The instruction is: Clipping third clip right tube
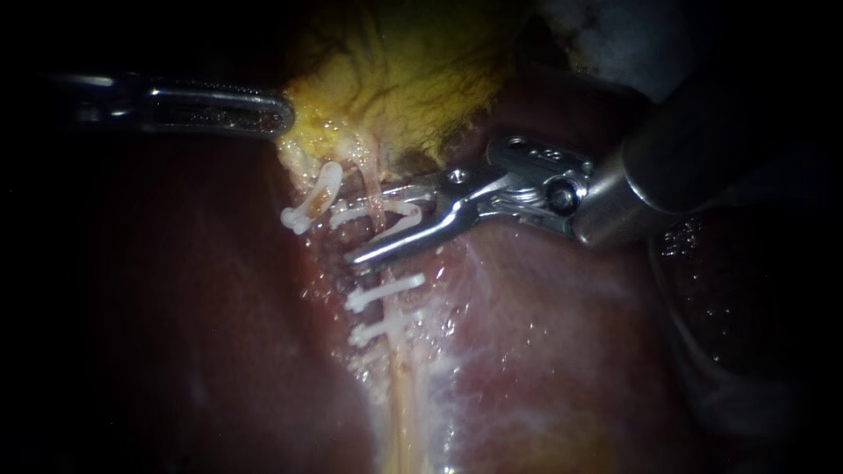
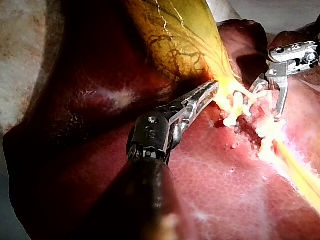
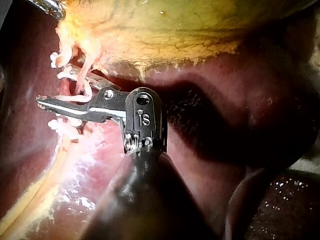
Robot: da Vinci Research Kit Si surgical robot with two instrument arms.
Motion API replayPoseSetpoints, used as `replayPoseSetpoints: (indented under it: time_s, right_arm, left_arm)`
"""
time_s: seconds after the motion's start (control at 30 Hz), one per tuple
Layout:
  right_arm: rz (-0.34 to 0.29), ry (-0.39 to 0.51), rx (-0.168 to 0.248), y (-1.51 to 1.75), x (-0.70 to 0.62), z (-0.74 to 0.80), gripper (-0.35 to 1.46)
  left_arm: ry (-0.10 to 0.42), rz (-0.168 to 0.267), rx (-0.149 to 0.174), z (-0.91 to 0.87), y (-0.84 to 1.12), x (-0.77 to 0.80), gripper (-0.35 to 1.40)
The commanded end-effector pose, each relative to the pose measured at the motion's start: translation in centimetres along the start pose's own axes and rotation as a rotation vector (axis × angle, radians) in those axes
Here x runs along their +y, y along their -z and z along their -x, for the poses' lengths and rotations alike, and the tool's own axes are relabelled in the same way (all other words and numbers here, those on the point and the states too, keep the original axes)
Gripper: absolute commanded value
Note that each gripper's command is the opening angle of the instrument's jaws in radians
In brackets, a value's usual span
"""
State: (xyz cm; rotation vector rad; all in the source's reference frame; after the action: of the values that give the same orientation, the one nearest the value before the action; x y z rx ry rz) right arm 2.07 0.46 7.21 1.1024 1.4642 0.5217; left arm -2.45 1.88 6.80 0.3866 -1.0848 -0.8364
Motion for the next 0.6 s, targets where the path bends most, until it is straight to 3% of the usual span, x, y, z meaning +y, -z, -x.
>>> replayPoseSetpoints:
  time_s: [0.03, 0.23, 0.6]
  right_arm:
    - [0.016, -0.002, 0.004, -0.01, -0.02, -0.03, 0.54]
    - [0.046, -0.018, 0.030, -0.03, -0.11, -0.22, 0.48]
    - [0.085, -0.063, 0.050, 0.02, -0.02, -0.30, 0.07]
  left_arm:
    - [0.000, 0.000, 0.000, 0.00, 0.00, 0.00, -0.35]
    - [0.000, 0.000, 0.000, 0.00, 0.00, 0.00, -0.35]
    - [0.000, 0.003, -0.001, 0.00, 0.00, 0.00, -0.35]
